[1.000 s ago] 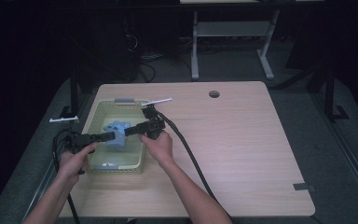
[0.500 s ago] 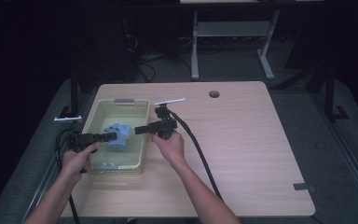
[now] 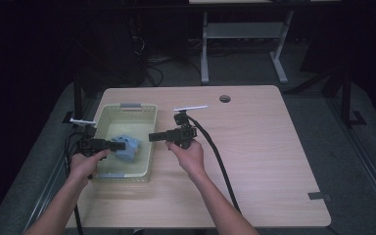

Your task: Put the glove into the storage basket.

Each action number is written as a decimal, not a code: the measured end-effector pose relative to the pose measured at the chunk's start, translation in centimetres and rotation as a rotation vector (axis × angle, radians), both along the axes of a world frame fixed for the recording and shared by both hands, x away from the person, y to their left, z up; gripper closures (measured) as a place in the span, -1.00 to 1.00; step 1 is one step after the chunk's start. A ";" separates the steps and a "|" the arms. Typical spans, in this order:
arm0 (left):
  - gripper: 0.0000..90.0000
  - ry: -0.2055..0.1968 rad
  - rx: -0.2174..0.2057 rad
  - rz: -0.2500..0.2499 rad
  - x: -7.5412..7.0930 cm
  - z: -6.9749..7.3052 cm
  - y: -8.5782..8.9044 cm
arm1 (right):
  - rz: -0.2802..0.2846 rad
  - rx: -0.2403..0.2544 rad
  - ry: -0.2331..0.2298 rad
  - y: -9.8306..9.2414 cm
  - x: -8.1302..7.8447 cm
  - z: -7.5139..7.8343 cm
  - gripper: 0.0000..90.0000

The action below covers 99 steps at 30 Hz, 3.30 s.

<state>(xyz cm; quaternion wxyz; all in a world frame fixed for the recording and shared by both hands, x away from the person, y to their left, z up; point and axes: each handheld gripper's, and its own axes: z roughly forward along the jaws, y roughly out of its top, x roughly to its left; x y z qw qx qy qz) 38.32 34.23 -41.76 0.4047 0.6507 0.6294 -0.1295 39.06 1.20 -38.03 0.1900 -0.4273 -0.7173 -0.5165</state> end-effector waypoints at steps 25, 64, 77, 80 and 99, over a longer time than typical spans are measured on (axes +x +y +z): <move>0.12 0.062 0.226 0.120 1.2 0.0 0.5 | -0.035 0.025 -0.028 -2.6 -0.8 0.6 0.47; -0.16 -0.167 0.094 0.065 0.4 3.7 -1.6 | -0.124 -0.001 -0.013 -8.3 -1.2 0.5 0.28; -0.32 -0.255 0.083 -0.014 -0.3 5.2 -4.5 | -0.165 0.001 -0.025 -10.7 -1.4 0.8 0.11; -0.37 -0.252 0.082 -0.025 -0.4 5.3 -5.0 | -0.171 0.004 -0.022 -11.2 -1.4 0.8 0.09; -0.43 -0.301 0.032 -0.112 -0.8 6.2 -9.8 | -0.239 0.000 -0.028 -15.8 -2.4 0.8 -0.01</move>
